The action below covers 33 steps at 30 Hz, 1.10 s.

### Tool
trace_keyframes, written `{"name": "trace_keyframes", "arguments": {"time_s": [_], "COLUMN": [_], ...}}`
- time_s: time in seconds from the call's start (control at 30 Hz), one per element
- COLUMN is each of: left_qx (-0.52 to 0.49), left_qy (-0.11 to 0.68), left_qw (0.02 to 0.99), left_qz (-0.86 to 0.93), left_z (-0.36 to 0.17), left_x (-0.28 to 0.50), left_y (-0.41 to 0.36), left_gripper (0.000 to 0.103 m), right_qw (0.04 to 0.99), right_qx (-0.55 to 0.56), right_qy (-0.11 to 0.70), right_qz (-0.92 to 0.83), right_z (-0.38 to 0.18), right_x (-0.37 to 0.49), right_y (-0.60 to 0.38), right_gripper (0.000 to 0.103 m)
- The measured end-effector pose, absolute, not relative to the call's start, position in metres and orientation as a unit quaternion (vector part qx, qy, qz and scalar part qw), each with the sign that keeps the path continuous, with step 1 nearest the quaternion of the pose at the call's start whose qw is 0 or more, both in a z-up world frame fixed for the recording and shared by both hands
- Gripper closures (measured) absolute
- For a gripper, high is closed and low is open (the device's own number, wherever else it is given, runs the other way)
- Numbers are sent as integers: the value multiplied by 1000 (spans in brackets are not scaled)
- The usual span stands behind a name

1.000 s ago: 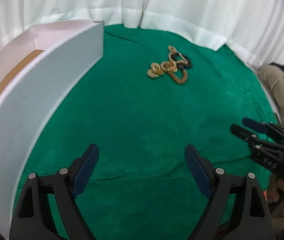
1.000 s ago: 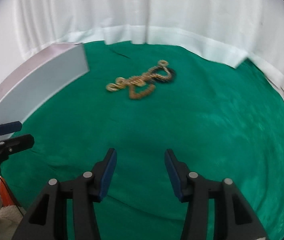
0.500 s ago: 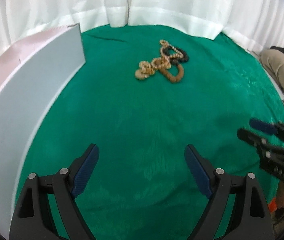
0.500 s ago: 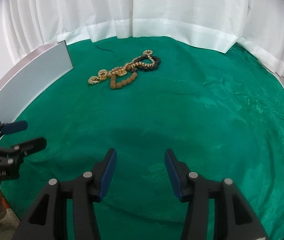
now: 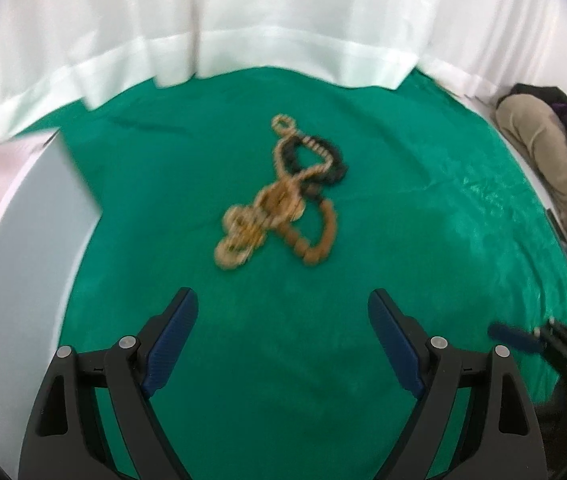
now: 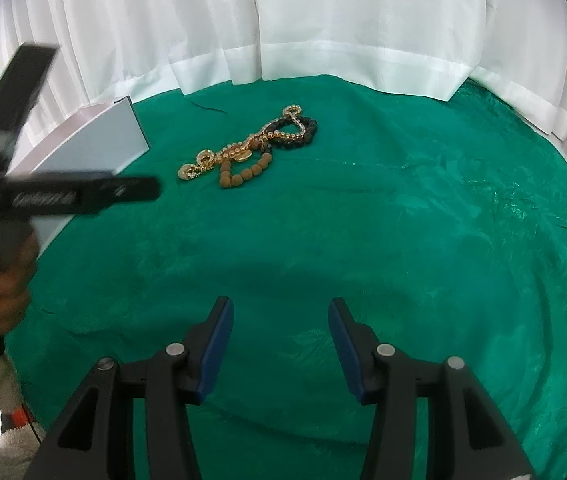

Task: Organize jewelry
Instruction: 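Move both grippers back over the jewelry pile on the cloth, then grasp the gold-bead necklace with the left gripper and pull it from the pile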

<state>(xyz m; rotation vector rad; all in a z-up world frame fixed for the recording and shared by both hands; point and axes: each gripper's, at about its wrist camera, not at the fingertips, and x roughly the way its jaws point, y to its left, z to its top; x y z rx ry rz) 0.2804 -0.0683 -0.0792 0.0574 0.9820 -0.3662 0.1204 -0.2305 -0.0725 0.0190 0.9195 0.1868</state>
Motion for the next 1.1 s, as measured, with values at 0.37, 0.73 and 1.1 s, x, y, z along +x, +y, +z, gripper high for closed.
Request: {"name": "trace_keyframes", "arguments": {"time_s": [0.37, 0.73, 1.1], "left_qx": [20, -14, -92], "left_qy": [494, 529, 450], "left_qw": [850, 822, 864], "left_qz": [-182, -211, -206], "left_z": [-115, -127, -37], "left_x": [382, 412, 344], "left_y": [-97, -96, -22], "left_gripper": [42, 98, 98], "right_qw": [891, 890, 901], "right_qx": [18, 26, 37], "right_qy": [443, 444, 422], "right_qz": [94, 100, 92], "right_z": [-72, -74, -58], "right_x": [118, 121, 116], "right_y": [-236, -235, -237], "right_gripper": [52, 52, 52]}}
